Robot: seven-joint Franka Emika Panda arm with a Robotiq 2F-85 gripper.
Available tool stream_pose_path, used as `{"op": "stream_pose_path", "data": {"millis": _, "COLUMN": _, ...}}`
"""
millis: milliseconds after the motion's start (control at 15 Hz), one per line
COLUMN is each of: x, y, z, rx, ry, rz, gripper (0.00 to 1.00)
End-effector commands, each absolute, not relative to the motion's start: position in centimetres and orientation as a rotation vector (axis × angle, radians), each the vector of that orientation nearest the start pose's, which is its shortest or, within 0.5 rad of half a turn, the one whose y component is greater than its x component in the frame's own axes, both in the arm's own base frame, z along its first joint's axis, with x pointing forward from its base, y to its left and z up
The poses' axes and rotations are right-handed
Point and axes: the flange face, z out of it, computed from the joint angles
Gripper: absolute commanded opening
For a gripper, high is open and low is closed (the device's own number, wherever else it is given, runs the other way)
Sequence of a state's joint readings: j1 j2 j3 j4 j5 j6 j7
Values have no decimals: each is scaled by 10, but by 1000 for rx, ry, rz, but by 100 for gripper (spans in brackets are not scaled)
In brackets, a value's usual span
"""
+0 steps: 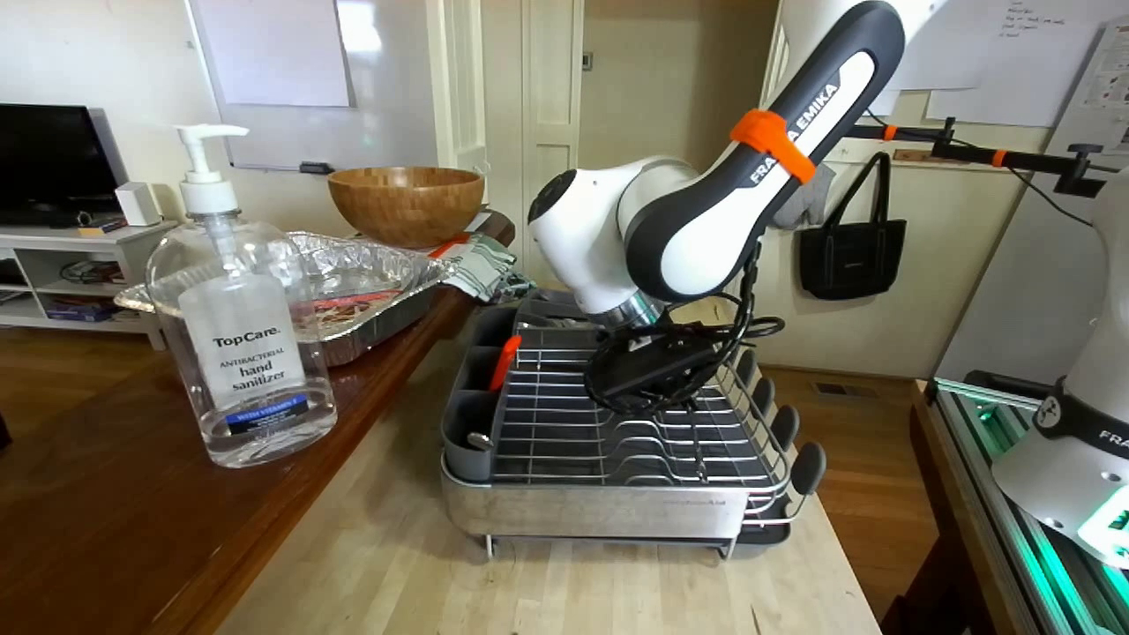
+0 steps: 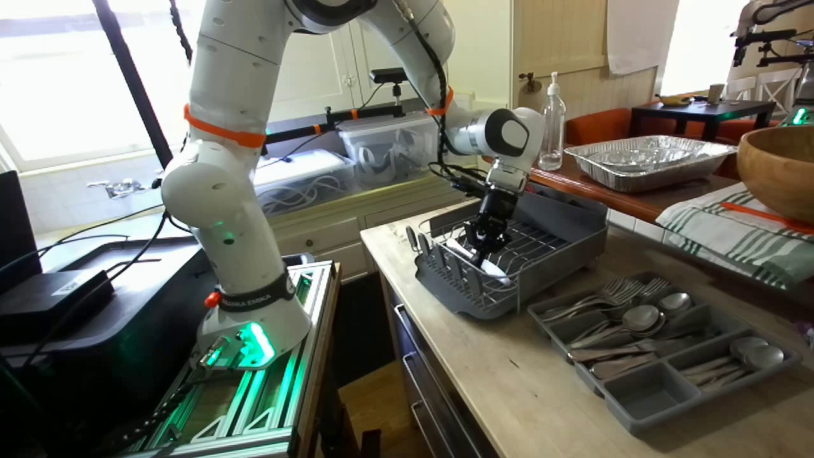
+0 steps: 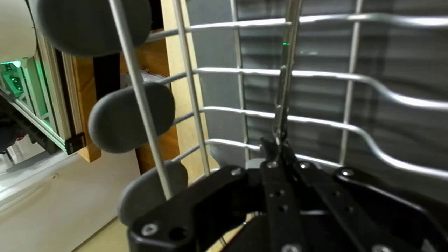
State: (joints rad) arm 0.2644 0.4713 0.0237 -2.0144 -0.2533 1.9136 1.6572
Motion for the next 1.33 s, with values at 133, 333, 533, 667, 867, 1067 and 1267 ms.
{"op": "stream_pose_path", "data": {"millis": 133, "x": 517, "y": 155, "z": 236, "rx": 2111, "ry": -1526, "rz": 25, "gripper": 1}}
{"op": "stream_pose_path", "data": {"millis": 333, "x": 496, "y": 143, "z": 268, "rx": 2213, "ry": -1286, "rz": 105, "gripper": 1}}
{"op": "stream_pose_path", "data": {"millis": 533, "x": 476, "y": 124, "z": 296, "rx": 2303, "ry": -1119, "rz": 101, "gripper": 1}}
{"op": "stream_pose_path", "data": {"millis": 667, "x": 463, "y": 107, "z": 311, "rx": 2320, "ry": -982, "rz": 36, "gripper": 1}}
{"op": "stream_pose_path", "data": {"millis": 867, "x": 444, "y": 79, "z": 326, "rx": 2296, "ry": -788, "rz": 6, "gripper": 1}}
{"op": "stream_pose_path", "data": {"millis": 1067, "x": 426, "y": 45, "z": 324, "rx": 2251, "ry": -605, "rz": -4, "gripper": 1}}
{"op": "stream_pose_path", "data": {"millis": 1267, "x": 412, "y": 4, "z": 313, "rx": 2217, "ry": -452, "rz": 25, "gripper": 1}}
